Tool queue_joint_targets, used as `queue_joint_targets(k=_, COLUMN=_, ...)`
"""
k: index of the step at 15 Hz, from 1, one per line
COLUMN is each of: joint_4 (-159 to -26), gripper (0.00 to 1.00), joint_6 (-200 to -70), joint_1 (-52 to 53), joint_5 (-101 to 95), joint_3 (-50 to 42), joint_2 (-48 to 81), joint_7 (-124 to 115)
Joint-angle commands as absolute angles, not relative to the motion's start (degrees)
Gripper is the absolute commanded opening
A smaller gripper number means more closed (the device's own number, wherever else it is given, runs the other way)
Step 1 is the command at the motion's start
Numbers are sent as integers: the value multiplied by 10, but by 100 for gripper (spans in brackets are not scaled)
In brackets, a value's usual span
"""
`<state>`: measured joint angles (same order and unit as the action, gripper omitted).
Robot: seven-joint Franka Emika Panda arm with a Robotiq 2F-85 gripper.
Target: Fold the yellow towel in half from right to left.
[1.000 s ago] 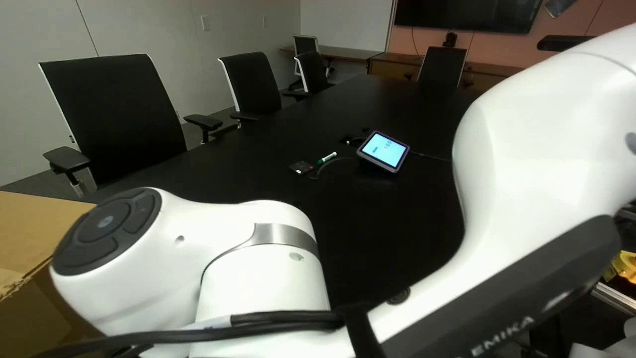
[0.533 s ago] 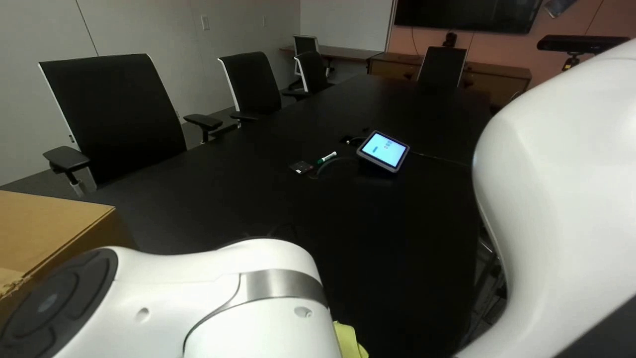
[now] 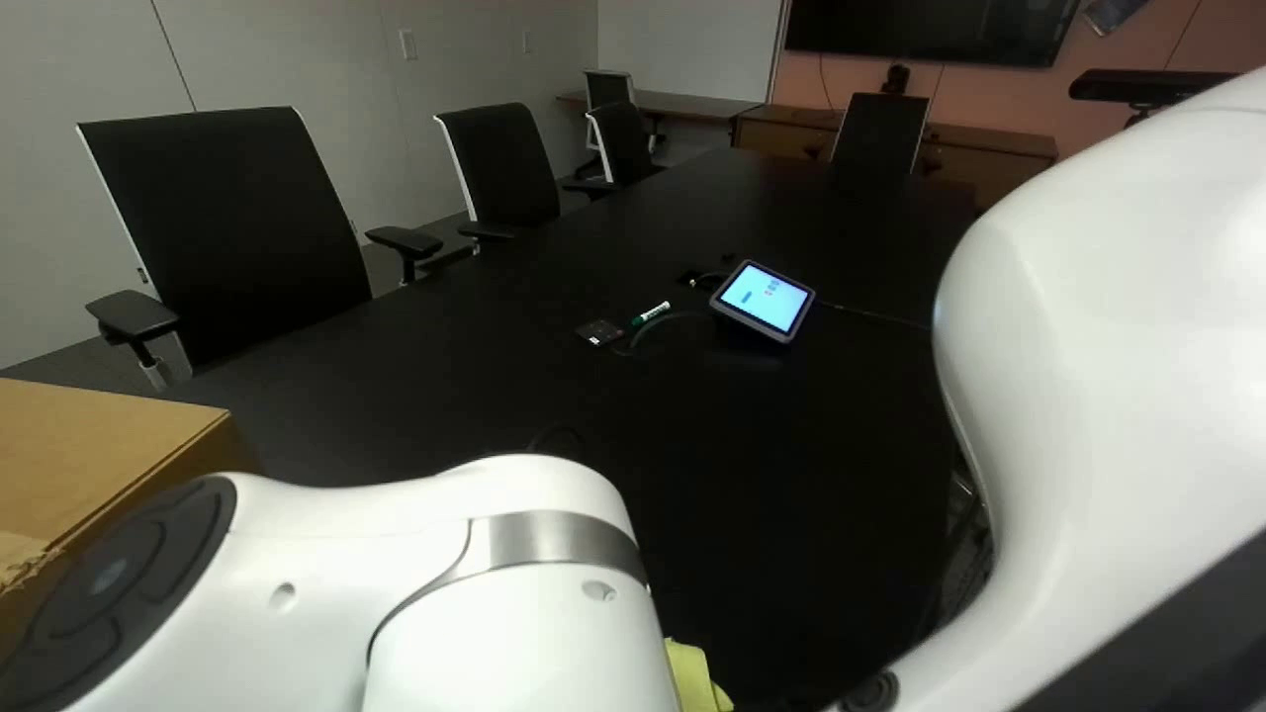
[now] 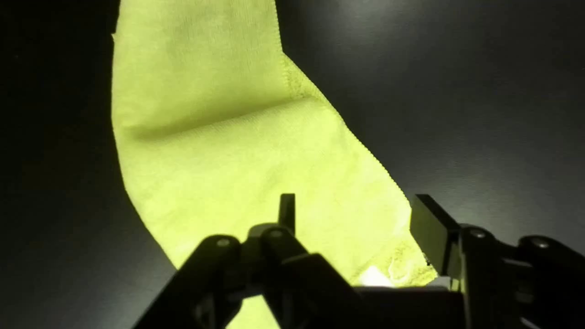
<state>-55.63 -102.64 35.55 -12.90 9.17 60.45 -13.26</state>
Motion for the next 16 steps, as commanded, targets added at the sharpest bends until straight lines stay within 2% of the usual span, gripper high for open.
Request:
queue_joint_targets(k=1, joint_4=-578, gripper=97, joint_6=-1007, joint_1=335, joint_5=-138, joint_3=71, joint_2=570, joint_7=-137)
queue_joint_targets(k=2, joint_4=-588, gripper=100, joint_6=-1011, joint_1=329, joint_5=-147, joint_3=56, joint_2=563, joint_7=-142)
queue_joint_targets(k=9, joint_4=-701, gripper=100, joint_6=-1043, joint_1=262, joint_5=-154, joint_3=-7, joint_2=495, joint_7=-153)
queue_joint_targets(k=16, joint_4=-882, gripper=100, joint_6=-1107, joint_1=187, joint_5=-143, joint_3=-29, joint_2=401, joint_7=-217)
